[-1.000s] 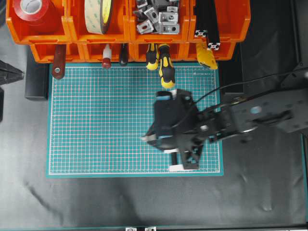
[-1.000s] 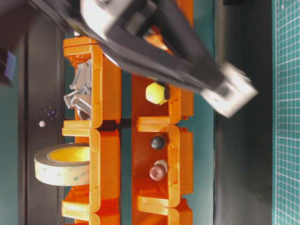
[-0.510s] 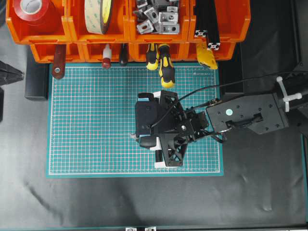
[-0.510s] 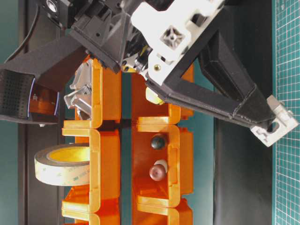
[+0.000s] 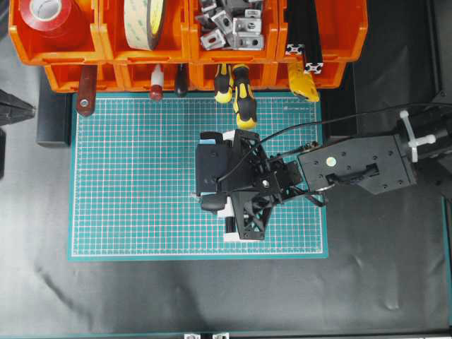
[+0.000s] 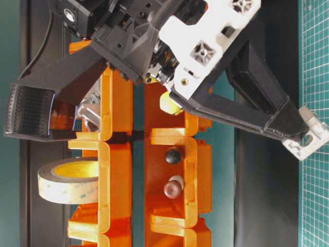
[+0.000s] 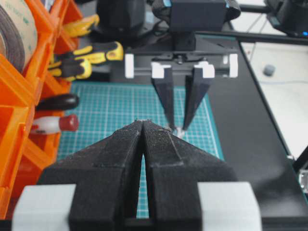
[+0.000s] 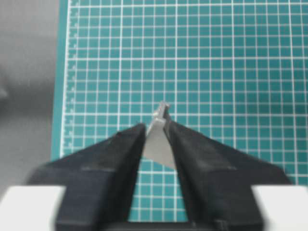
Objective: Pick corner brachets from container rack with right arm.
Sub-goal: 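Lower the held bracket onto the mat and open the right gripper, then raise the right gripper away from the placed bracket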
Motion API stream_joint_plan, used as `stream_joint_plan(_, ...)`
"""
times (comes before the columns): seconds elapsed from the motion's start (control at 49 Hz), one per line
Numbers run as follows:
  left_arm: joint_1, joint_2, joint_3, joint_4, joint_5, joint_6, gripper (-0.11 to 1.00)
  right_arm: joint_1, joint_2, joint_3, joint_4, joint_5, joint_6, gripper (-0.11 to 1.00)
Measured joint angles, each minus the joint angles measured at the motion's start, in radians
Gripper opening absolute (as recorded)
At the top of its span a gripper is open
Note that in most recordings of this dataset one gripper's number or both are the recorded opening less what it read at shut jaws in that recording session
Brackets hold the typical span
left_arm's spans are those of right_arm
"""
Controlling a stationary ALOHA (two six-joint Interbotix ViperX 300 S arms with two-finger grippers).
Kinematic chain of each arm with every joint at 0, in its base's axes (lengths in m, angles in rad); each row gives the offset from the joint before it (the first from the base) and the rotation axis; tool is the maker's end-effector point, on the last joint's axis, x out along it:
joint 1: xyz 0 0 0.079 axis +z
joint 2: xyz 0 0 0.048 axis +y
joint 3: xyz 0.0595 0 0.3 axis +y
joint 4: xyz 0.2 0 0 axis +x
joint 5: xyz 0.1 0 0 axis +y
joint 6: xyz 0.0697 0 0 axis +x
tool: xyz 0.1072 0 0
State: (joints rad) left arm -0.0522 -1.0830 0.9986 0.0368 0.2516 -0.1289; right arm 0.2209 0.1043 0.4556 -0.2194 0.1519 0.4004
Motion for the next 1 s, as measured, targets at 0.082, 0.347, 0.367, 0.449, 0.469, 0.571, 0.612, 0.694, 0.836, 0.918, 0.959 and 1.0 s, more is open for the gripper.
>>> stream_joint_plan(0.082,0.002,0.000,0.002,0.000,0.000,0.000,0.00,0.000,0.000,-0.002,0.000,0.000,0.002,0.64)
stream_joint_plan(0.347,0.000,0.000,0.000,0.000,0.000,0.000,0.00,0.002,0.003,-0.002,0.000,0.000,0.000,0.79)
stream_joint_plan(0.367,0.002,0.002,0.002,0.000,0.002,0.000,0.00,0.000,0.003,-0.002,0.000,0.000,0.000,0.79)
stream_joint_plan(0.449,0.000,0.000,0.002,0.000,0.000,0.000,0.00,0.002,0.003,-0.002,0.000,0.000,0.000,0.79)
stream_joint_plan(0.469,0.000,0.000,0.002,0.000,0.000,0.000,0.00,0.002,0.003,-0.002,0.000,0.000,0.000,0.79)
stream_joint_plan(0.571,0.000,0.002,0.002,0.000,0.000,0.000,0.00,0.002,0.000,0.000,0.000,0.000,0.000,0.79)
stream_joint_plan(0.612,0.000,0.000,0.002,0.000,0.002,0.000,0.00,0.003,-0.008,-0.002,0.000,0.000,0.000,0.79)
stream_joint_plan(0.694,0.002,0.002,0.005,0.000,0.002,0.000,0.00,0.008,-0.041,0.011,0.002,0.000,0.000,0.79)
stream_joint_plan(0.836,0.000,0.000,0.008,0.000,0.003,0.000,0.00,0.014,-0.135,0.060,0.002,0.000,0.000,0.79)
stream_joint_plan(0.918,0.000,-0.002,0.009,0.000,0.003,0.000,0.00,0.015,-0.206,0.092,0.000,0.000,0.002,0.79)
stream_joint_plan(0.959,0.000,-0.003,0.008,0.000,0.003,0.000,0.00,0.015,-0.238,0.107,0.000,0.000,0.002,0.79)
stream_joint_plan(1.0,0.000,-0.002,0.009,0.000,0.005,0.000,0.00,0.015,-0.268,0.127,0.000,0.000,0.002,0.79)
